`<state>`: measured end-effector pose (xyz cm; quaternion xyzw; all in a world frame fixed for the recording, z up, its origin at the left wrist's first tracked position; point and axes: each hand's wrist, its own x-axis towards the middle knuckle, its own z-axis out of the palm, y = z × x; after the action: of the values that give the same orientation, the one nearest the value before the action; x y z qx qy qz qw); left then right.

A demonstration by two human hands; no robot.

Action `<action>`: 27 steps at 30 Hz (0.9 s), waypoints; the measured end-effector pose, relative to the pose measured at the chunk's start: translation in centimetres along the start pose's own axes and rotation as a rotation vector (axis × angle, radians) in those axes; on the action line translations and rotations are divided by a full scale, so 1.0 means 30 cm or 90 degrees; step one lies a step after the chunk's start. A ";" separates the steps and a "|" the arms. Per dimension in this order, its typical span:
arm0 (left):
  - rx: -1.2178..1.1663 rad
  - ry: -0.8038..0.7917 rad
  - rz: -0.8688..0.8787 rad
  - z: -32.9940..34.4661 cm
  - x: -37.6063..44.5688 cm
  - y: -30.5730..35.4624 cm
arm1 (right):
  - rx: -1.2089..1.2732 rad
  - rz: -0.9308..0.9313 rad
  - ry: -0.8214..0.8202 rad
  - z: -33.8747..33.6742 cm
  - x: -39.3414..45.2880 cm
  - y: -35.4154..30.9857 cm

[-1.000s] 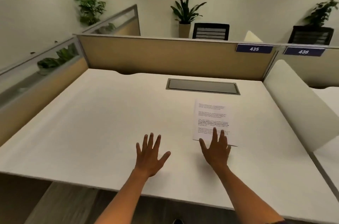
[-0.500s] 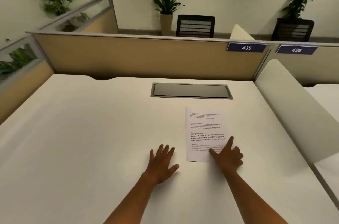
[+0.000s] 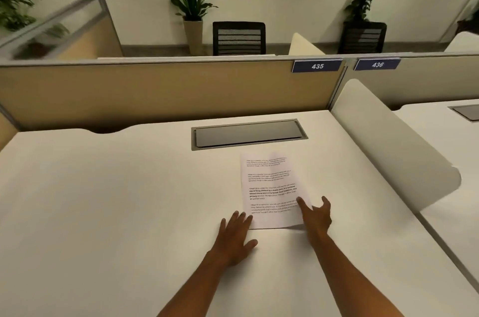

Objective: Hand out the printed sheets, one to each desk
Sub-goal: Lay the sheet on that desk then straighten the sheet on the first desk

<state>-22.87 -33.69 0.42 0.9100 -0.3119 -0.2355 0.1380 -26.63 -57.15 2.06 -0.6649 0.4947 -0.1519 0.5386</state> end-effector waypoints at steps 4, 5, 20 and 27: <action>-0.064 0.025 0.012 -0.024 0.025 -0.019 | -0.082 0.011 -0.053 -0.027 0.024 0.017; -0.091 0.043 0.011 -0.031 0.031 -0.021 | -0.104 -0.004 -0.059 -0.029 0.024 0.021; -0.693 0.252 -0.258 -0.181 0.008 -0.178 | 0.176 0.062 -0.209 0.118 -0.048 0.009; -0.842 0.354 -0.346 -0.209 -0.109 -0.300 | 0.103 -0.001 -0.260 0.259 -0.156 0.016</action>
<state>-17.39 -24.08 3.30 0.7088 0.1747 -0.1615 0.6641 -23.35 -48.89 0.28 -0.6369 0.3610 -0.0536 0.6791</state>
